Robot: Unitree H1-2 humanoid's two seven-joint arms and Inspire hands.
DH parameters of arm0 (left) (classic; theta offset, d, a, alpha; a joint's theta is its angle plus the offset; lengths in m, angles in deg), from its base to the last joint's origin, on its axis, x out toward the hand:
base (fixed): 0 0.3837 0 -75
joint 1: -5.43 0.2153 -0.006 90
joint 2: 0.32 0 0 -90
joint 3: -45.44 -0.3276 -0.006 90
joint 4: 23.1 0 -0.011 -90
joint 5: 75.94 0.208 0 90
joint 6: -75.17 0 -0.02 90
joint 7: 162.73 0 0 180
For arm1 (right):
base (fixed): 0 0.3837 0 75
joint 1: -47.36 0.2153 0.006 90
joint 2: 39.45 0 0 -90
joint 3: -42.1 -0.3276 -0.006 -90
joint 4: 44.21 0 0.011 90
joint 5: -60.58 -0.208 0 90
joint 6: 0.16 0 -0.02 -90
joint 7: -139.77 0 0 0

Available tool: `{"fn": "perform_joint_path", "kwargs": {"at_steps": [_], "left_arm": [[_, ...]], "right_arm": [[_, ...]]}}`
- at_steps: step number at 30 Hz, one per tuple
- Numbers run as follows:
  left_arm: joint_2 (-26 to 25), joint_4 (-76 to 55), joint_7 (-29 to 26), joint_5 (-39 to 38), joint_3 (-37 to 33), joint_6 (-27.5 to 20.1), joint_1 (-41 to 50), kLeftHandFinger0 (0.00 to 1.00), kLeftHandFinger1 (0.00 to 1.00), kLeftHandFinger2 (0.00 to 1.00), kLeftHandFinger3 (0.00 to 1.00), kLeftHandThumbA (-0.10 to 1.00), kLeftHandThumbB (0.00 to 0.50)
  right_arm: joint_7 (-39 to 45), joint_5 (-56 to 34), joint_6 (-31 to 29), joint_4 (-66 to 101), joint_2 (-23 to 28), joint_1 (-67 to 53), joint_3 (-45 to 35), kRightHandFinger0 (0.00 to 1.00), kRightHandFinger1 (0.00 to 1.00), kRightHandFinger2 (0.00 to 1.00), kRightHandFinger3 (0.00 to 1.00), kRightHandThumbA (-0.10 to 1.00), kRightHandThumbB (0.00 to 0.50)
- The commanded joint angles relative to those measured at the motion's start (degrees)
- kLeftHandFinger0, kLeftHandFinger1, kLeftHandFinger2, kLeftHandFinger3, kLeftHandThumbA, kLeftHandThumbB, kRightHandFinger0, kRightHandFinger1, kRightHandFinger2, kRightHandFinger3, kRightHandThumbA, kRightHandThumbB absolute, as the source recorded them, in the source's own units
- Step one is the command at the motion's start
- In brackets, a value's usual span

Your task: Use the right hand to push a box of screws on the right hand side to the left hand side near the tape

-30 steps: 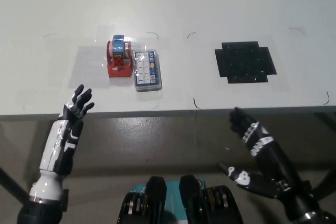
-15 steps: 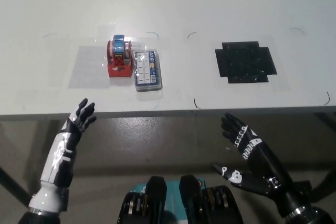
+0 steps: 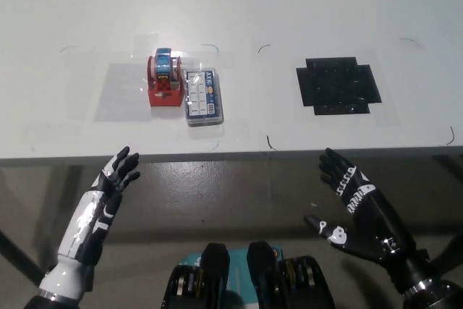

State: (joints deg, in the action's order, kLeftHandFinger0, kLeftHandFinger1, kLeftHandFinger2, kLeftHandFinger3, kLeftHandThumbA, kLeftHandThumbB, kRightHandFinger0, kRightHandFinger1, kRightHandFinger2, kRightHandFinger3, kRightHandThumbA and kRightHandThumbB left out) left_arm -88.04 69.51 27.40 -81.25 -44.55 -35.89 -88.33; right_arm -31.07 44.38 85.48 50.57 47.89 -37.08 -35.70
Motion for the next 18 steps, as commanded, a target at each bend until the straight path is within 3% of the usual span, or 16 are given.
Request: {"fn": "perform_joint_path", "kwargs": {"at_steps": [1, 7, 18], "left_arm": [[-1.08, -0.72, 1.64, -1.69, -0.14, 1.57, -0.67, 1.00, 1.00, 1.00, 1.00, 0.90, 0.192], [-1.36, -0.05, 2.07, -1.82, 0.39, 1.51, -1.37, 1.00, 1.00, 1.00, 1.00, 0.90, 0.166], [-0.82, 1.73, 1.36, -0.66, 0.82, -0.25, -1.95, 1.00, 1.00, 1.00, 1.00, 0.94, 0.166]], "right_arm": [[1.40, 1.27, -0.55, 1.10, -0.32, 0.84, -1.50, 1.00, 1.00, 1.00, 1.00, 0.80, 0.082], [2.06, 1.23, -1.10, 0.80, -0.63, 0.85, -2.44, 1.00, 1.00, 1.00, 1.00, 0.79, 0.056], [2.37, 2.35, -1.19, -1.14, -2.08, 1.41, -2.38, 1.00, 1.00, 1.00, 1.00, 0.81, 0.081]]}}
